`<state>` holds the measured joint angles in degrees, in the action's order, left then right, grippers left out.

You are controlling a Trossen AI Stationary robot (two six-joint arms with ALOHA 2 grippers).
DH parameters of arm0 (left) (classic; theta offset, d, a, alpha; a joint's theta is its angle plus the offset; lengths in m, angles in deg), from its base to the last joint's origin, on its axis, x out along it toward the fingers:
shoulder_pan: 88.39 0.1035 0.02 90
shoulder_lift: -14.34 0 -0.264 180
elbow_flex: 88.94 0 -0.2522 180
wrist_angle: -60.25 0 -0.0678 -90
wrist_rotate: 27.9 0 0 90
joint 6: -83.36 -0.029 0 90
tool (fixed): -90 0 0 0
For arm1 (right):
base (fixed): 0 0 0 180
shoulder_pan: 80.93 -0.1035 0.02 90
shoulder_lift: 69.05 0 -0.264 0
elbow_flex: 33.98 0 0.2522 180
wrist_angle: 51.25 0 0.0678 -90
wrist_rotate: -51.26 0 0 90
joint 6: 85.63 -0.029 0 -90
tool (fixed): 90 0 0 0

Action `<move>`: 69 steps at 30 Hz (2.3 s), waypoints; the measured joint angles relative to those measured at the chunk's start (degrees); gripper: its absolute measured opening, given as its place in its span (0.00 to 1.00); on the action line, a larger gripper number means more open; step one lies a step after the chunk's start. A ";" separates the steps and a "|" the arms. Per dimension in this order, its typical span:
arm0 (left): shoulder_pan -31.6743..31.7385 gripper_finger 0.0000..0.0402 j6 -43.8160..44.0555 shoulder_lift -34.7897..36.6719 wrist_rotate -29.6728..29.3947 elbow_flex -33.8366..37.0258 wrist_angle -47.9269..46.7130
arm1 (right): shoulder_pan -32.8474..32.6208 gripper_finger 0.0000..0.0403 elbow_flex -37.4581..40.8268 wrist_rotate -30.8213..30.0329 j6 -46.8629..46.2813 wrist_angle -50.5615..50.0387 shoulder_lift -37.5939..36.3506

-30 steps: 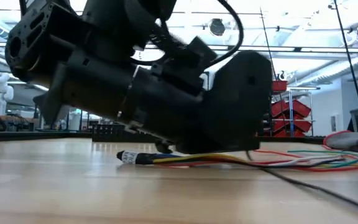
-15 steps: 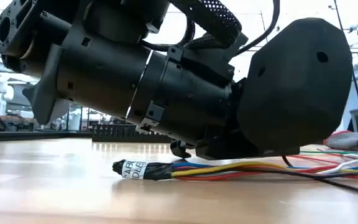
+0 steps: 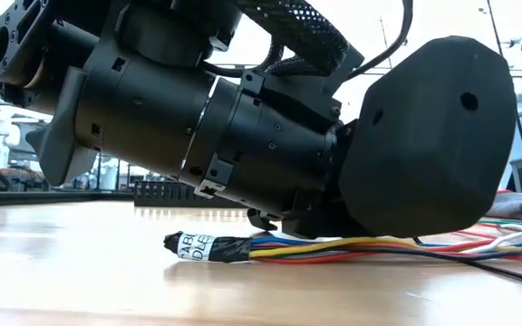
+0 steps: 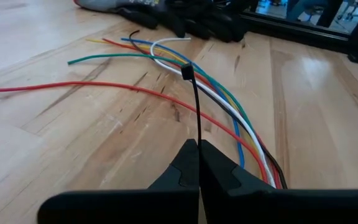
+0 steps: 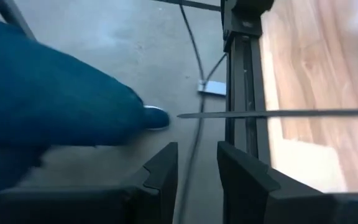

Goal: Ziptie cables
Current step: Wrap the cable wires with the black zip tie

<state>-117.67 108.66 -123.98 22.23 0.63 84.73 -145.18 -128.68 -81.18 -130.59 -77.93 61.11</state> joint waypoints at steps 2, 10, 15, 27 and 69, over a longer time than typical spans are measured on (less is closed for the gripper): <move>-0.02 0.00 -0.38 0.00 0.11 0.00 0.00 | -0.08 0.27 -2.25 -1.09 2.13 -3.41 1.08; -0.04 0.00 -1.04 0.00 0.63 0.04 -0.50 | -0.23 0.27 -3.99 -6.93 9.12 -6.37 1.91; -0.11 0.00 -1.88 -0.04 0.81 0.03 -0.98 | 0.11 0.27 -3.75 -10.37 10.02 -5.54 2.49; 0.02 0.00 -2.95 -0.04 1.22 0.04 -0.66 | 1.18 0.27 -3.64 -8.94 16.72 0.99 3.37; 0.33 0.00 -3.14 -0.09 1.52 0.02 0.28 | 5.38 0.27 -3.83 -8.94 33.72 12.71 3.90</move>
<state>-117.34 105.52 -124.07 23.74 0.65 85.01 -139.80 -132.51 -90.12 -96.88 -65.22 65.01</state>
